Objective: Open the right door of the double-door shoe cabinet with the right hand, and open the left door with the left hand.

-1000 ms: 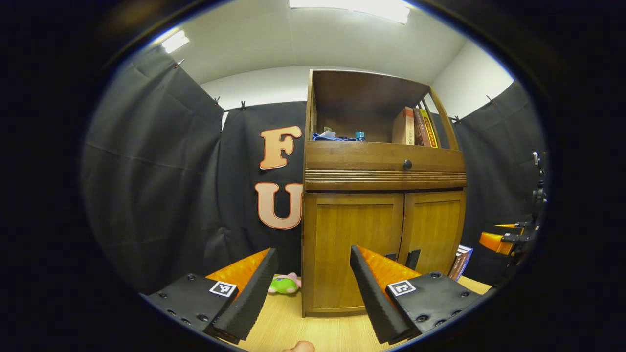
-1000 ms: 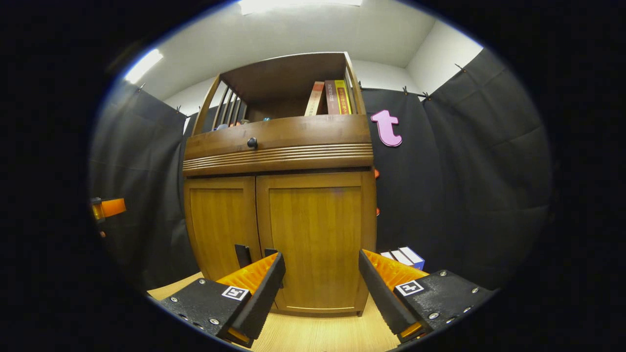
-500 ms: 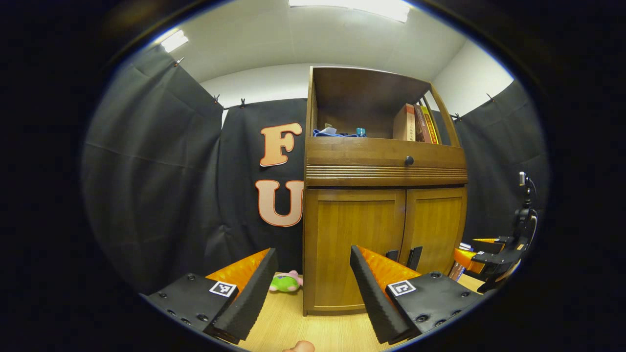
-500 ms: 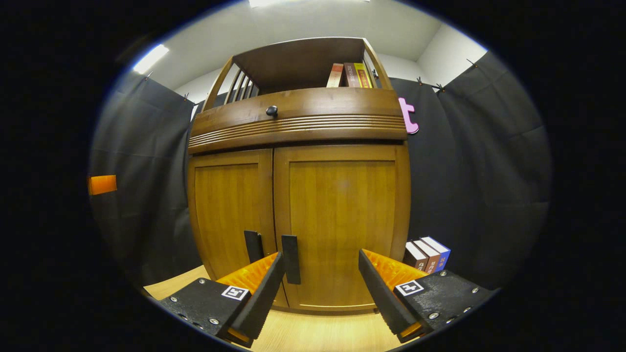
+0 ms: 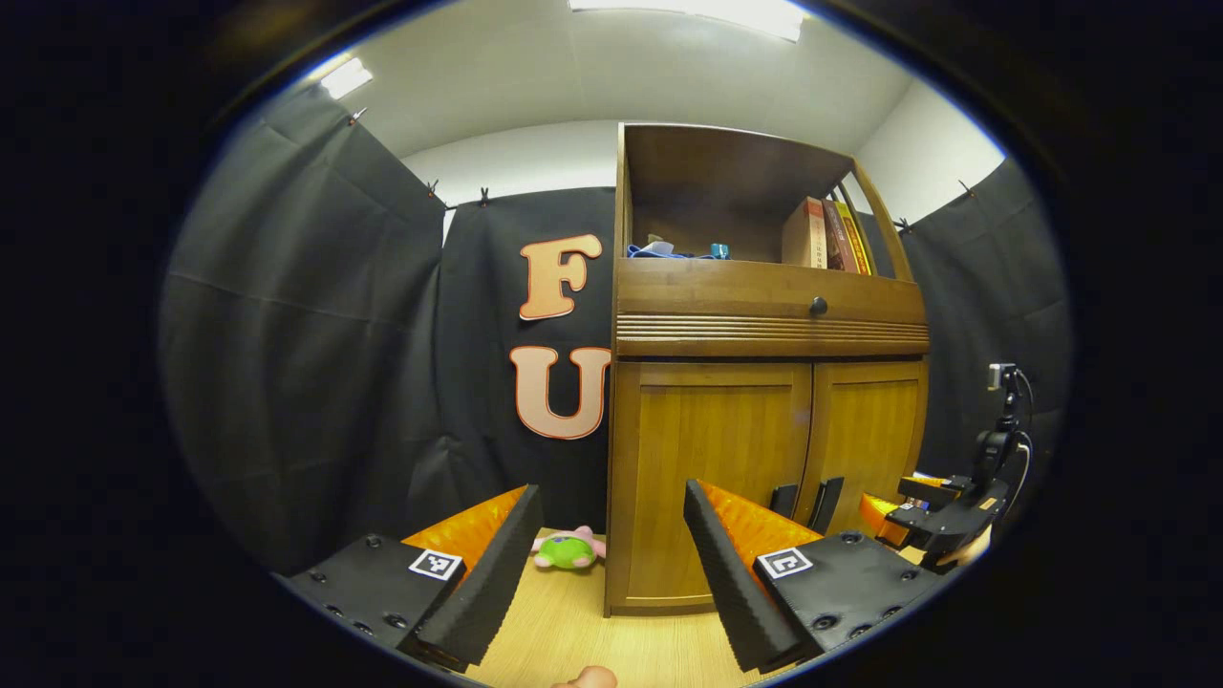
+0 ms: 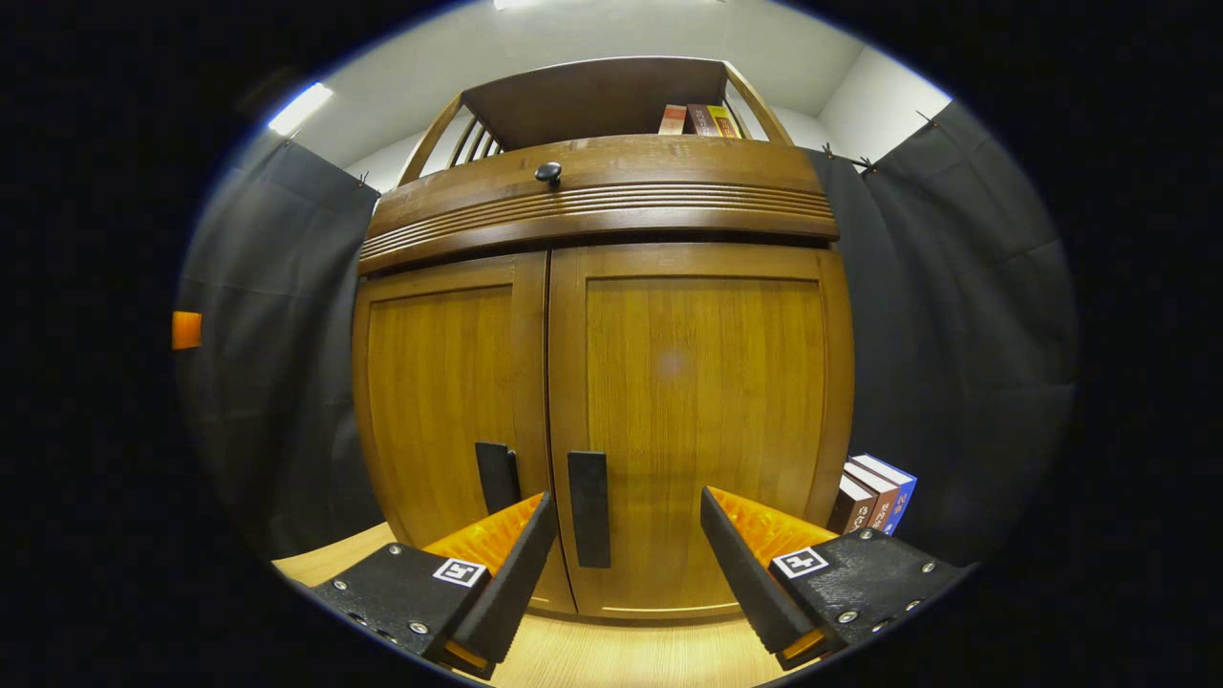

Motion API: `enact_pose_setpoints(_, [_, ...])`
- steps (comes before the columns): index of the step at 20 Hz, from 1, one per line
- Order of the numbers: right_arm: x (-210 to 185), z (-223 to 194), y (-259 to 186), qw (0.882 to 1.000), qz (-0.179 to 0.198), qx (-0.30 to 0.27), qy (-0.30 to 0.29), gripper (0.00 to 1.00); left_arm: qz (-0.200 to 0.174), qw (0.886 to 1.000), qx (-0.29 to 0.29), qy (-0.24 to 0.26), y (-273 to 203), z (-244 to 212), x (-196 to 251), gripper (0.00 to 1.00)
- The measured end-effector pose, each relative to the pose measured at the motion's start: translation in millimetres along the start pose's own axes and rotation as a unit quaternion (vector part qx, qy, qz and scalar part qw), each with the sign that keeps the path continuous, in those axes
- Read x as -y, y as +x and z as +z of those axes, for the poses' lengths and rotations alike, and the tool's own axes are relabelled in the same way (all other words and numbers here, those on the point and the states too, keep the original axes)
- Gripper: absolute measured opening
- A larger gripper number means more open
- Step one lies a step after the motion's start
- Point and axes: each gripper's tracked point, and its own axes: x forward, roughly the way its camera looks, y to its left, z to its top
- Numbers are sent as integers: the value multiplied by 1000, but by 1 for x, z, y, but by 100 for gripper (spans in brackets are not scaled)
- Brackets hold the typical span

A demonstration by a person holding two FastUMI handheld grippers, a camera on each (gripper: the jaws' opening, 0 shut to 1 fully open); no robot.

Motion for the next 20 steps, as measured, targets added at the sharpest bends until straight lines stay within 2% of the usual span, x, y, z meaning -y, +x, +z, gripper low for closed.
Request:
enact_pose_setpoints(7, [-12, -33, 39, 999, 7, -29, 17, 93, 13, 1000, -4, 1, 14, -9, -11, 95])
enact_pose_setpoints(8, [-14, -35, 44, 999, 9, -30, 15, 100, 13, 1000, -5, -1, 15, -10, -11, 95])
enact_pose_setpoints(9, [-18, -37, 49, 999, 11, -30, 12, 90, 13, 1000, -7, 0, 17, -12, -12, 95])
enact_pose_setpoints(11, [-24, -40, 56, 999, 13, -29, 5, 87, 18, 1000, -7, 7, 21, -14, -16, 95])
enact_pose_setpoints(13, [-29, -46, 64, 999, 16, -31, 3, 80, 24, 1000, -5, 16, 25, -15, -20, 95])
enact_pose_setpoints(14, [-32, -48, 68, 999, 16, -33, 4, 67, 25, 1000, -3, 17, 27, -16, -21, 96])
enact_pose_setpoints(15, [-33, -50, 70, 999, 17, -35, 5, 72, 23, 1000, 2, 17, 30, -14, -21, 96])
enact_pose_setpoints(16, [-34, -52, 73, 999, 17, -37, 6, 70, 24, 1000, 4, 16, 32, -14, -22, 96])
enact_pose_setpoints(17, [-34, -53, 76, 999, 16, -37, 6, 77, 25, 1000, 4, 15, 32, -14, -23, 95])
enact_pose_setpoints(18, [-33, -54, 79, 999, 13, -39, 5, 63, 25, 1000, 5, 14, 32, -14, -23, 95])
enact_pose_setpoints(20, [-30, -59, 84, 999, 7, -44, 6, 54, 25, 1000, 4, 15, 33, -16, -22, 95])
